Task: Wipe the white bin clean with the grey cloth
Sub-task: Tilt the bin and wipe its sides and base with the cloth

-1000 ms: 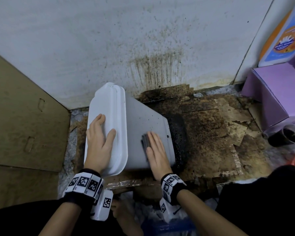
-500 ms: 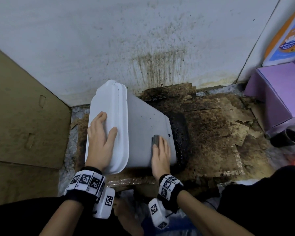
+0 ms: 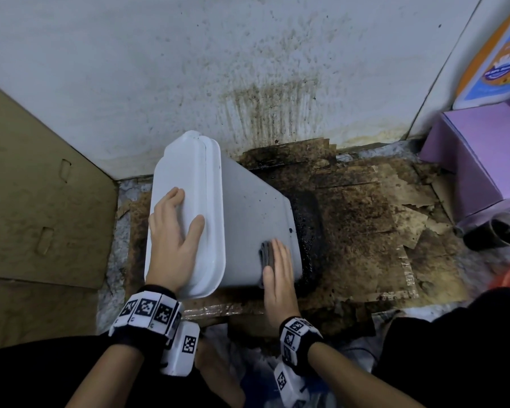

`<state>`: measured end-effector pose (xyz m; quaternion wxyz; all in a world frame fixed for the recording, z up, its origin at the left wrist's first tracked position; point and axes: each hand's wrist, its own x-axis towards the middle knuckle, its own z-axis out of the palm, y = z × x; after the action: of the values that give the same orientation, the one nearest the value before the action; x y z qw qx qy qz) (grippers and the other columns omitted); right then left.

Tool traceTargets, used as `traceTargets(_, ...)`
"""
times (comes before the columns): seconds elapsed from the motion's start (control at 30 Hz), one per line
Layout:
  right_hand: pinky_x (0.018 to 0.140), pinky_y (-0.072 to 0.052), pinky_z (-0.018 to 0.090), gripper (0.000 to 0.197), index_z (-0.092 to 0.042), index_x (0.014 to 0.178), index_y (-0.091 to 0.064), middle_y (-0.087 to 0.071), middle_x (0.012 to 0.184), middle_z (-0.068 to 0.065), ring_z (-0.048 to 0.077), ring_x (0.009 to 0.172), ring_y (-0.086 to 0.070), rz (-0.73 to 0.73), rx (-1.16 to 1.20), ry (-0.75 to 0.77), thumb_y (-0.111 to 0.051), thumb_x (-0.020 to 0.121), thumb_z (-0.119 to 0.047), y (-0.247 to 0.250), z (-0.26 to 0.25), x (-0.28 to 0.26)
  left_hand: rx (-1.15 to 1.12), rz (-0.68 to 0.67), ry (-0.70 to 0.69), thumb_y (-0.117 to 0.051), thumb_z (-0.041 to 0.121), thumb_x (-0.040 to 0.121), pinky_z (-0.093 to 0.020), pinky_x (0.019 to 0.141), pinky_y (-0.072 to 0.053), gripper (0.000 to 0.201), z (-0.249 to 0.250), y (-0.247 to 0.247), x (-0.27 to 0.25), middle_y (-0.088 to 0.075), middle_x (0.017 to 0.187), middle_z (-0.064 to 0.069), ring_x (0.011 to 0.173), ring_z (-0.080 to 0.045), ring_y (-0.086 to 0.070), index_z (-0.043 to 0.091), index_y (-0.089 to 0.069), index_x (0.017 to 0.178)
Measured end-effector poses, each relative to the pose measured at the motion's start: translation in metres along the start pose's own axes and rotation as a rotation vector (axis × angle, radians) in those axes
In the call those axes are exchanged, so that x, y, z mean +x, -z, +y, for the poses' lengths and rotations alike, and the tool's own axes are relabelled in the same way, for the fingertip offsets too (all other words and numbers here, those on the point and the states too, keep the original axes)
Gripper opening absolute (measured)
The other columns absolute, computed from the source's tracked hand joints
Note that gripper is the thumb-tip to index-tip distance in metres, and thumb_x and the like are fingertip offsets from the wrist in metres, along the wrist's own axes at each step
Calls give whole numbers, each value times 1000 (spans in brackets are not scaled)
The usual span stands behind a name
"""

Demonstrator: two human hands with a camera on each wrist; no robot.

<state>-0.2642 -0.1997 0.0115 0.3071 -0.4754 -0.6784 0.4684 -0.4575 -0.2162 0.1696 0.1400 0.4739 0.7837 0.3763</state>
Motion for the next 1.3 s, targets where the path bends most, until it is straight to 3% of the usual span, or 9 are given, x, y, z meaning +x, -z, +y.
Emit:
traceTargets(0.1,124,-1,33,55,-25,156,-16,-10,165,-6,14,153,-3,70,56,-258,-18,103,-43,-1,25,0,-3,11,10,-45,45,93,-25,116,-16,60,-2,2,0,-33,153,4,143,-9,-23,19,-37,147)
traceTargets(0.23,123,7,36,49,-9,156,-13,-9,165,7,21,153,0,22,70,-452,-20,109,-22,4,28,21,3,-5,6,-45,43,94,-26,116,-15,60,2,1,-1,-31,155,5,143,-6,-21,19,-35,148)
traceTargets(0.33,123,5,36,53,-12,157,-16,-10,166,4,24,153,2,16,85,-532,-23,108,-31,12,33,41,24,-1,4,-45,43,94,-28,116,-16,60,5,-1,-1,-31,156,5,142,-8,-21,20,-35,148)
traceTargets(0.5,123,2,34,54,-9,157,-16,-12,166,5,22,153,-4,-47,68,-535,-26,108,-30,21,41,65,45,3,-16,-41,52,91,-31,117,-17,67,13,-8,-1,-31,156,3,143,-12,-23,18,-36,149)
traceTargets(0.77,122,-10,32,54,-10,155,-25,-24,163,6,21,150,-21,-17,57,-489,-31,107,-35,27,36,84,44,2,-28,-42,52,91,-28,117,-16,67,20,-14,0,-31,156,3,145,-12,-22,17,-36,148)
traceTargets(1.0,124,-1,30,55,-15,158,-16,-12,166,0,14,152,-9,-57,43,-410,-30,107,-32,18,2,86,56,-1,-22,-40,51,92,-21,115,-12,65,12,-8,0,-31,156,3,144,-11,-22,17,-35,148)
traceTargets(1.1,123,3,29,55,-20,158,-9,-4,166,-6,11,153,0,-98,75,-373,-25,108,-33,12,-33,88,46,-9,-23,-39,50,93,-26,116,-14,64,12,-9,0,-30,156,3,144,-12,-22,18,-34,149)
traceTargets(1.2,124,3,31,53,-23,158,-7,0,166,-10,7,152,4,-153,145,-226,-21,108,-33,9,-76,95,45,-4,-27,-39,49,93,-26,117,-15,65,13,-9,0,-32,156,1,145,-13,-23,17,-35,149)
traceTargets(1.3,122,5,25,52,-25,158,-5,2,165,-15,0,150,8,-247,231,-69,-21,109,-31,11,-113,103,49,-13,-29,-39,50,93,-25,118,-14,66,13,-9,0,-32,156,0,146,-13,-22,16,-34,150)
